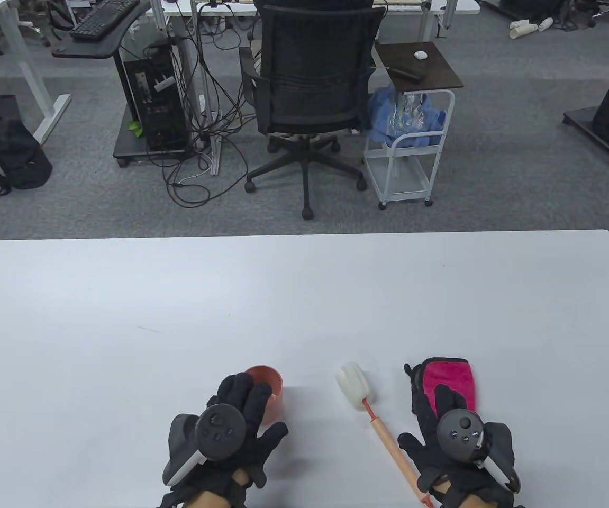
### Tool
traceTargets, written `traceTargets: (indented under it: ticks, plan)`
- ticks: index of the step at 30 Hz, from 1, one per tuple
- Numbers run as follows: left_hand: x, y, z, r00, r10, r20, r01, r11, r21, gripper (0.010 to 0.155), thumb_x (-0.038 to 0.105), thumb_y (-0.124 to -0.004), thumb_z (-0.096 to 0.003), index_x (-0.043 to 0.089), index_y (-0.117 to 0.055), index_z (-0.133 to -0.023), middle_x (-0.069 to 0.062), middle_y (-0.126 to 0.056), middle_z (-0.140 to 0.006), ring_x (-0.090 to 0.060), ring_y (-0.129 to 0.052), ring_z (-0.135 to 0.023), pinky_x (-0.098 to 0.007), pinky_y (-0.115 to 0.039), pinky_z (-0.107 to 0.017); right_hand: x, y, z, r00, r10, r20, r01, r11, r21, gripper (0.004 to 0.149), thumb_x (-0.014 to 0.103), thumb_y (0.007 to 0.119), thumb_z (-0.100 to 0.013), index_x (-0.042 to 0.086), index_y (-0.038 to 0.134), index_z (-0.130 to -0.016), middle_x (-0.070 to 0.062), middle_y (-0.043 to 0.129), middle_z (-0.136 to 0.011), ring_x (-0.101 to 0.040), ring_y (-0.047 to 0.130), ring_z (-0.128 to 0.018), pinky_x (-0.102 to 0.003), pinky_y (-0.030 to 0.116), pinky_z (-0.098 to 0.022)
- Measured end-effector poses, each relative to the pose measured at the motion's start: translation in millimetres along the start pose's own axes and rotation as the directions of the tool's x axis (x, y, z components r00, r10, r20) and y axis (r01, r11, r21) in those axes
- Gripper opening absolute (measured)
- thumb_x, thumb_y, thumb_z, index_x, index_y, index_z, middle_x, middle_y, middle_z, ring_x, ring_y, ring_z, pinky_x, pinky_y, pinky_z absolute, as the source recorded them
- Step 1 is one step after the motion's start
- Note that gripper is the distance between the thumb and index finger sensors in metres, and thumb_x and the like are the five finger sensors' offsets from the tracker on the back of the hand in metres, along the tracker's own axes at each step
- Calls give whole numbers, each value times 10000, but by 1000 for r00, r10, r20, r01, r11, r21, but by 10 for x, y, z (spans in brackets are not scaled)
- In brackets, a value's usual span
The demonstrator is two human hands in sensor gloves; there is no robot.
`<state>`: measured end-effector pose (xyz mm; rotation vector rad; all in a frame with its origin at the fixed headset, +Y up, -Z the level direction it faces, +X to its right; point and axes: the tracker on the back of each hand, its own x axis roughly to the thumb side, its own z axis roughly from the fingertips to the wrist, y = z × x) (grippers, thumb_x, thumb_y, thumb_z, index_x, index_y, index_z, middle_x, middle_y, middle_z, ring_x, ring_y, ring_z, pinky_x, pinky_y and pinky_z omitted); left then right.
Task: Brush the water cup with the cup brush
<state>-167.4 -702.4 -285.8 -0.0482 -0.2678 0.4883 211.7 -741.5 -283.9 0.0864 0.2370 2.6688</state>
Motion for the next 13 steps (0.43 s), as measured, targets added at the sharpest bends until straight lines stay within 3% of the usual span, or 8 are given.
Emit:
traceTargets:
  ticks: [13]
  plan:
    - [-28,-4,6,999,40,-23,-40,999,-12,746,569,-701,-461,263,-407,-1074,-92,-225,-1133,-461,-254,-1081,-680,-349,-739,8,50,13,1000,-14,7,13,998,54,748,557,673,-494,308,295,-1090,-127,43,-1122,-403,42,-1062,-633,149,-758]
